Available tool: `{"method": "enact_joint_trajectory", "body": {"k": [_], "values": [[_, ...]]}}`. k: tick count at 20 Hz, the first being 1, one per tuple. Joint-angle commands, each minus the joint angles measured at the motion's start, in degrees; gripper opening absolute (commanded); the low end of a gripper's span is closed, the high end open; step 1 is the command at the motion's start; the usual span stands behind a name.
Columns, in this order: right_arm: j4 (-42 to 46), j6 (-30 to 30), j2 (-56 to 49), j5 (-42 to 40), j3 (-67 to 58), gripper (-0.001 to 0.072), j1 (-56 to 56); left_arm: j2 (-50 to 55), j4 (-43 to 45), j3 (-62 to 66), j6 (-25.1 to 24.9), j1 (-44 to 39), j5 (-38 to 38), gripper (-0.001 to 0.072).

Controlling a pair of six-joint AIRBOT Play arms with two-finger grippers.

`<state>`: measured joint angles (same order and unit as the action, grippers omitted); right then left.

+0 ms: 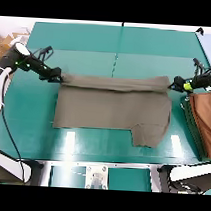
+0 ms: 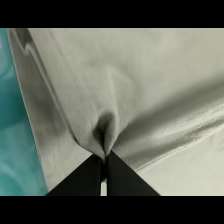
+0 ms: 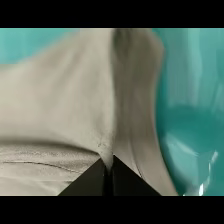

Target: Fold the shirts.

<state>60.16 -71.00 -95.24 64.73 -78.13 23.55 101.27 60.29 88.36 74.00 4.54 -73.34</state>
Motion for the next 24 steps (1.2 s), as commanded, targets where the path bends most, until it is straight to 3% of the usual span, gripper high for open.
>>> {"method": "enact_joint_trajectory", "body": {"k": [1, 7, 9, 13, 16, 21, 24], "values": [[1.9, -0.1, 0.4, -1.0, 5.7, 0.0016, -0.2, 0.0, 3.6, -3.8, 2.5, -2.1, 0.7, 0.0025], [1.2, -0.8, 0.4, -1.7, 7.0, 0.002, -0.9, 0.0, 2.5, -4.5, 4.1, -2.6, 1.8, 0.003], [1.6, -1.3, 0.4, 0.4, 5.8, 0.0186, -1.1, 0.0, 1.9, -4.0, 5.9, -2.6, -0.8, 0.0559], [9.7, -8.0, 5.2, 6.5, 2.8, 0.0197, 0.5, -1.1, 2.1, 1.4, 10.3, 0.2, -12.2, 0.0553], [11.4, -10.1, 14.4, 7.3, 9.4, 0.0195, 4.3, -6.7, 3.8, -0.3, 11.5, 3.3, -17.5, 0.055], [11.5, -18.2, 31.0, 6.3, 32.9, 0.0201, 15.6, -27.9, 7.1, -25.5, 11.5, 6.8, -9.8, 0.0536], [11.3, -20.9, 38.0, 5.7, 46.0, 0.0374, 18.5, -41.6, 4.0, -46.1, 13.0, 6.6, -0.5, 0.0568]]}}
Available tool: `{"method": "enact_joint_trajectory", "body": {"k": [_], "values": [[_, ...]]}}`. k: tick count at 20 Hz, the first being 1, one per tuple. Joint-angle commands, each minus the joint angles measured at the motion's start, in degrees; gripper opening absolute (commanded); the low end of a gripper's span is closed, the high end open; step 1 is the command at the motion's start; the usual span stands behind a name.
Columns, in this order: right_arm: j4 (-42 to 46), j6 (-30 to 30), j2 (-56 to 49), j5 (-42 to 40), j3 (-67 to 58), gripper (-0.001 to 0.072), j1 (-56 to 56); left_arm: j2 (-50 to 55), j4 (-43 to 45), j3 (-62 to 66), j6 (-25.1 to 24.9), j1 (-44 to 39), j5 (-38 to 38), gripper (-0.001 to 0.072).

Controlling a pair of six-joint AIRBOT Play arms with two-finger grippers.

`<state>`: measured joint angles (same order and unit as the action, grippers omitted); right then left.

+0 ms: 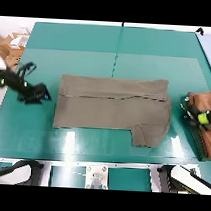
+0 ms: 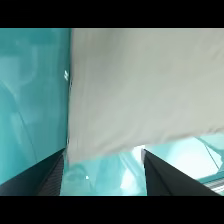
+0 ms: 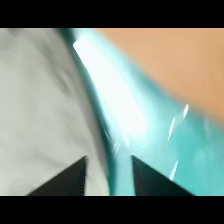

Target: Fold the shirts.

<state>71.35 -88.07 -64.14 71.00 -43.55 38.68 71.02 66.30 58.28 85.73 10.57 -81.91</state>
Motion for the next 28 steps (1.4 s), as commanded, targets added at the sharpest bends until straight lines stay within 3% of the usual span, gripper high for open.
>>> {"method": "enact_joint_trajectory", "body": {"k": [1, 4, 7, 9, 13, 15, 17, 19, 20, 21, 22, 23, 24, 25, 26, 28], "values": [[0.1, -3.9, 8.2, -0.9, 14.4, 0.0376, 3.3, -14.7, -5.6, -22.3, 1.2, 0.6, 11.7, 0.0564], [-1.5, -3.8, 10.3, -1.6, 19.6, 0.0376, 3.3, -17.0, -13.6, -34.5, -1.7, 0.6, 16.2, 0.0564], [-4.7, -3.7, 10.3, -2.1, 21.2, 0.0377, 3.3, -17.0, -16.0, -42.0, -2.1, 0.6, 22.4, 0.0564], [-6.8, -3.1, 10.3, -3.3, 22.9, 0.0419, 3.3, -17.0, -19.0, -44.5, -2.3, 0.6, 27.6, 0.0564], [-9.4, -2.8, 10.3, -5.9, 26.3, 0.0434, 1.2, -17.0, -27.7, -45.3, -4.4, 0.4, 38.2, 0.0562], [-9.5, -2.8, 10.2, -6.9, 27.0, 0.0434, -2.0, -17.0, -29.8, -45.2, -5.2, -2.1, 42.7, 0.0473], [-10.1, -2.8, 9.7, -7.7, 27.0, 0.0434, -4.9, -17.0, -31.2, -45.2, -5.2, -5.6, 46.8, 0.0471], [-11.6, -2.8, 9.1, -7.8, 27.0, 0.0434, -6.7, -17.0, -32.2, -45.1, -5.2, -8.0, 50.2, 0.0223], [-11.8, -2.8, 9.0, -7.8, 27.0, 0.0434, -6.8, -17.0, -32.2, -44.9, -5.2, -8.2, 50.5, 0.0221], [-11.8, -2.7, 8.9, -7.7, 27.0, 0.0433, -6.7, -17.0, -31.8, -44.5, -5.4, -8.2, 49.8, 0.0095], [-11.8, -2.7, 8.9, -7.6, 27.0, 0.0431, -6.7, -17.0, -31.3, -44.0, -5.4, -8.2, 49.0, 0.0075], [-12.1, -1.9, 8.9, -7.5, 27.0, 0.0414, -6.7, -17.0, -30.6, -43.3, -5.4, -8.2, 47.8, 0.0074], [-12.5, -0.5, 8.9, -7.5, 27.0, 0.0297, -6.7, -17.0, -29.8, -42.6, -5.4, -8.2, 46.3, 0.0024], [-12.5, 0.4, 8.9, -7.5, 26.8, 0.0128, -6.7, -17.0, -28.5, -41.7, -5.2, -8.2, 44.9, 0.0026], [-12.5, 0.9, 9.0, -7.5, 26.5, 0.0039, -6.7, -17.0, -27.5, -40.7, -5.1, -8.2, 43.6, 0.0026], [-11.9, 1.3, 9.0, -6.6, 25.0, 0.0019, -6.7, -17.0, -26.2, -38.8, -4.9, -8.2, 41.5, 0.0025]]}}
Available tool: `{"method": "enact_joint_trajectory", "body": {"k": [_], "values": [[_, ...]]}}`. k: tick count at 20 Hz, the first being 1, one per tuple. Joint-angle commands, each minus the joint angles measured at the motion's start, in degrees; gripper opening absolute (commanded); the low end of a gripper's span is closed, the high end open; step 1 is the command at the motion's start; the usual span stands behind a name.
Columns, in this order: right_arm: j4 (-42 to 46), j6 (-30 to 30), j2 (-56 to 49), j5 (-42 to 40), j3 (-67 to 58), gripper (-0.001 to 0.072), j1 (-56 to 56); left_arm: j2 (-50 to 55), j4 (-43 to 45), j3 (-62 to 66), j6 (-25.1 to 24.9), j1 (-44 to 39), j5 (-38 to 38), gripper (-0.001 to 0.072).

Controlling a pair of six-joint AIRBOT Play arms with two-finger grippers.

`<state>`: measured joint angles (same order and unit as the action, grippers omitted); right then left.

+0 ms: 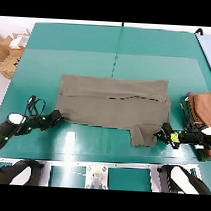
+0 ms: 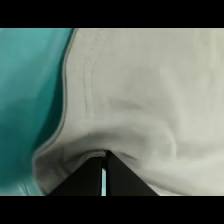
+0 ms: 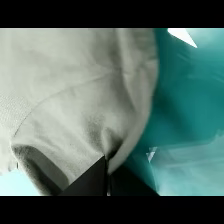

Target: Fold the shirts.

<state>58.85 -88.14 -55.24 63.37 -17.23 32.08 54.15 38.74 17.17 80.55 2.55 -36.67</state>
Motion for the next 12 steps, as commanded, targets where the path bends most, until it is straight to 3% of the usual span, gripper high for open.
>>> {"method": "enact_joint_trajectory", "body": {"k": [1, 6, 12], "values": [[1.7, 1.0, 0.4, 2.3, -2.4, 0.0018, -0.1, -0.2, 4.0, 3.6, 1.6, -0.2, -5.7, 0.0025], [13.3, -7.2, 1.7, 11.4, -10.4, 0.0018, -0.1, -0.2, 22.2, 13.4, 8.1, -0.2, -21.3, 0.0024], [4.8, -6.1, 1.7, 13.8, -19.2, 0.0018, -1.1, 0.0, 22.6, 21.6, 7.9, -0.2, -26.8, 0.0025]]}}
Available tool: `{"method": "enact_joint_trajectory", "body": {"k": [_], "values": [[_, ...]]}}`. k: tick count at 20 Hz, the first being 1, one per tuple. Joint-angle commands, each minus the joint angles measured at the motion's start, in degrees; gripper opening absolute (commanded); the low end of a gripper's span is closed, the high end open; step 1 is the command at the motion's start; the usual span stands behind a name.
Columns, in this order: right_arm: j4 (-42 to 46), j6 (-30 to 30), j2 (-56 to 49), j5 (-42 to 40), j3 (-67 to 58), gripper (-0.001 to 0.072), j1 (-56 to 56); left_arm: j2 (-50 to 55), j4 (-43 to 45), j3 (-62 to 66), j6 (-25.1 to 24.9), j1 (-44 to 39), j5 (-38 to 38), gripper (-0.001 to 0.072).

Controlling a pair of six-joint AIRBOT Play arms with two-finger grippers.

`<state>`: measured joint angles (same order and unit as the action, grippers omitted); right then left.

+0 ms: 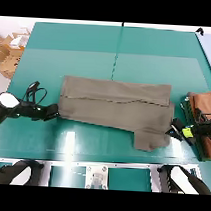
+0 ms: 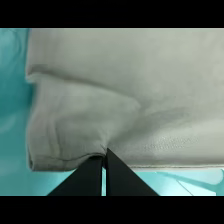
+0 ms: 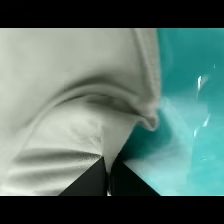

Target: Fold the shirts.

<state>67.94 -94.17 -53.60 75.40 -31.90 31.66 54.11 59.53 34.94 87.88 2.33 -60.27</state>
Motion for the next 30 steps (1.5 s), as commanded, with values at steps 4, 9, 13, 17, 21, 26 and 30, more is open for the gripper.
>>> {"method": "enact_joint_trajectory", "body": {"k": [4, 9, 13, 17, 21, 26, 30], "values": [[-9.3, -1.7, -3.0, -1.4, -15.3, 0.0019, -6.5, 5.6, 0.9, 13.7, -0.3, 0.0, -3.1, 0.0025], [-9.9, -3.8, -16.8, -5.7, -30.1, 0.0019, -10.1, 21.7, -1.3, 30.4, -1.9, 0.0, -1.7, 0.0025], [-12.3, -3.7, -30.4, -10.0, -39.5, 0.0019, -11.4, 36.7, -3.0, 43.1, -2.9, -2.5, 1.4, 0.0026], [-15.4, -0.2, -42.0, -18.9, -44.4, 0.0102, -12.4, 49.1, -5.5, 51.5, -2.6, -4.4, 6.9, 0.0577], [-16.5, 14.5, -45.0, -14.6, -51.0, 0.0558, -9.1, 49.9, -6.3, 57.0, -2.4, -1.2, 8.4, 0.0666], [-12.0, 24.5, -47.3, 0.0, -53.0, 0.066, -0.5, 49.9, -6.4, 67.4, -2.4, 5.5, -7.6, 0.0666], [-15.0, 29.4, -53.2, 5.5, -52.7, 0.066, 2.2, 49.9, -8.1, 68.7, -2.4, 6.0, -10.7, 0.0666]]}}
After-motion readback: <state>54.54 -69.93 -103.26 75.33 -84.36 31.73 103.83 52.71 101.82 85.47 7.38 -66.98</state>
